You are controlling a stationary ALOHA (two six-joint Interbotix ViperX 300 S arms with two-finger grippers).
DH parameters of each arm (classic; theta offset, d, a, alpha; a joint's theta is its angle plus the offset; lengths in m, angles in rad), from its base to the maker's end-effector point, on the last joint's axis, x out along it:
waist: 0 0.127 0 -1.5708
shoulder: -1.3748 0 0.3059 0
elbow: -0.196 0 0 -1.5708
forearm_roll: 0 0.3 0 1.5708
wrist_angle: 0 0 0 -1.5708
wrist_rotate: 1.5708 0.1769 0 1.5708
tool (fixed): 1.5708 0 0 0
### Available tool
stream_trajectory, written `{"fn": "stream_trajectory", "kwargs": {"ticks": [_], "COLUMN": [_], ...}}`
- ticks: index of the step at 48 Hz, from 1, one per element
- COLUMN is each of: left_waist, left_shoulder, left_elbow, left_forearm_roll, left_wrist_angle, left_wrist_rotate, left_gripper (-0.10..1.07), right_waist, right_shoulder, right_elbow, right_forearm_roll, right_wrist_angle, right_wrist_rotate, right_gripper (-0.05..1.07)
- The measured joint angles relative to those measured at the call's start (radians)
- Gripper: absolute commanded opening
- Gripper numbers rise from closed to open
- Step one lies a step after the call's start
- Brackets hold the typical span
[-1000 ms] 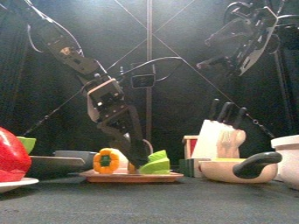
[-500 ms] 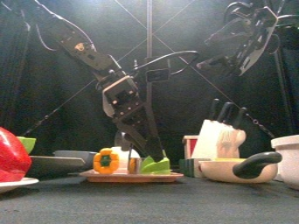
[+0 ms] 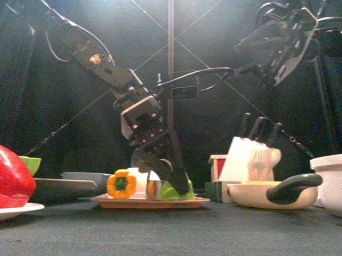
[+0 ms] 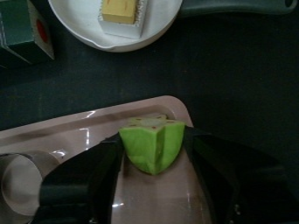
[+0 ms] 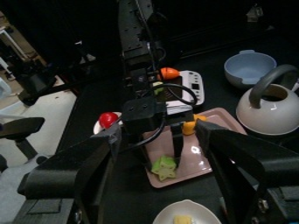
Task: Grab starfruit top
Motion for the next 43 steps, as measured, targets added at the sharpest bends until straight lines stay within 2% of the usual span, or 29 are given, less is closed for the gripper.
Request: {"fn": "stream_trajectory", "kwargs": {"ticks": [6,11,29,43], "left_waist": [-0.002,0.0,0.0,0.0], "left_shoulder": [0.0,0.0,-0.069,-0.077], "left_elbow": [0.0,0.0,0.041,0.057], "left_forearm_roll": [0.003,0.002,-0.003,-0.011], "left_wrist_angle": [0.0,0.003,0.002,-0.002], "left_wrist_rotate": [0.0,0.0,0.0,-0.003], "left_gripper": [0.67,0.63,0.62,0.62], "right_waist": [0.0,0.0,0.0,0.0], "right_shoulder": [0.0,0.0,0.0,0.0], "right_elbow": [0.0,0.0,0.0,0.0], "right_forearm_roll": [0.0,-0.002,0.0,0.0], "right_wrist_angle": [0.0,0.0,0.0,0.0], "right_wrist_rotate": [0.0,0.0,0.0,0.0], "right_gripper": [0.98,0.98,0.98,0.98]}}
